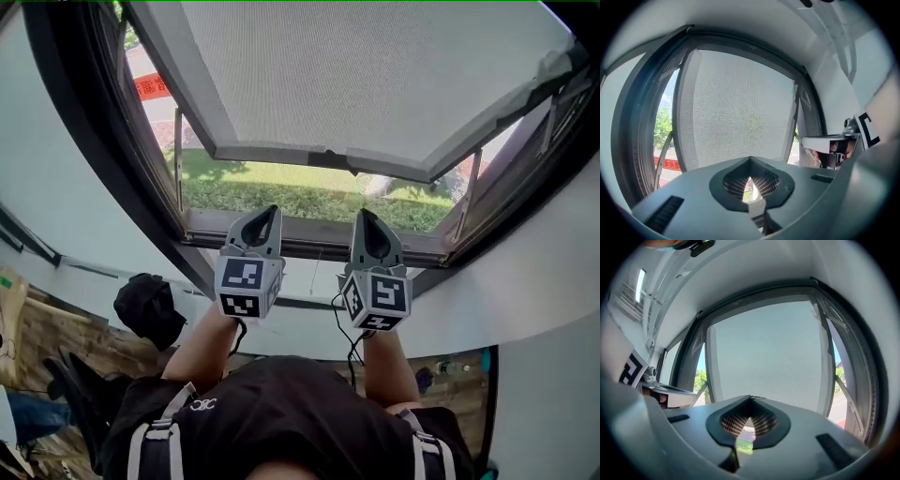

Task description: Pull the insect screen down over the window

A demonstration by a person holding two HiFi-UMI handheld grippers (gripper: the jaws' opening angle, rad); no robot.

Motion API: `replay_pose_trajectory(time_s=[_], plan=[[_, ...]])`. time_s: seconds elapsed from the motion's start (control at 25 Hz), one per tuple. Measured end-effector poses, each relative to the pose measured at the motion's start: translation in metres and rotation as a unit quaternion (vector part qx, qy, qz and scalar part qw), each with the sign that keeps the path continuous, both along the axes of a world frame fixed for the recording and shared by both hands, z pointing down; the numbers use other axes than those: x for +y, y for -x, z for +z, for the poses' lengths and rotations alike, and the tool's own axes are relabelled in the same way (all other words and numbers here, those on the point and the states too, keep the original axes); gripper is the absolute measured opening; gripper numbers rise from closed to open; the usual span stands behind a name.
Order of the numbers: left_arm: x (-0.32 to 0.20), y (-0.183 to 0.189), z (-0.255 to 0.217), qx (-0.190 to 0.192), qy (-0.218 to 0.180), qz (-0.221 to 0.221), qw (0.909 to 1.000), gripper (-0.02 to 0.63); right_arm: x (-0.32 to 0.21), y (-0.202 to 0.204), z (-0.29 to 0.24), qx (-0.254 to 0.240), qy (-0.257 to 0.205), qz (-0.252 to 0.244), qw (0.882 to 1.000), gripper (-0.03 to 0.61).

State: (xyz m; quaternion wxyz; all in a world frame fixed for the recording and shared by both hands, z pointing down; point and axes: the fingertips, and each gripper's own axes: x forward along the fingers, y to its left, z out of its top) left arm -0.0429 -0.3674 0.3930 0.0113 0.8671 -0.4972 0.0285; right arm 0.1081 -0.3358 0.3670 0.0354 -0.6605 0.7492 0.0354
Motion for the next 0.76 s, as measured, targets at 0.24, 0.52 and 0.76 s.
replay_pose_trajectory(time_s=[0.24,0.52,0.76], plan=[[-0.0001,0.0008,0.0028,-0.011,0.000,-0.007,0.9999,0.014,0.0010,-0.0054,0.0035,-0.001,0.002,0.008,1.000,0.003],[0.0006,0.0013,0.0032,-0.012,-0.006,-0.010,0.9999,0.014,-0.0051,-0.0070,0.0063,0.006,0.006,0.014,1.000,0.003],[-0.0016,0.0021,0.0043,-0.011,-0.004,-0.011,0.9999,0.014,-0.0070,-0.0016,0.0078,0.013,0.006,0.006,1.000,0.003]])
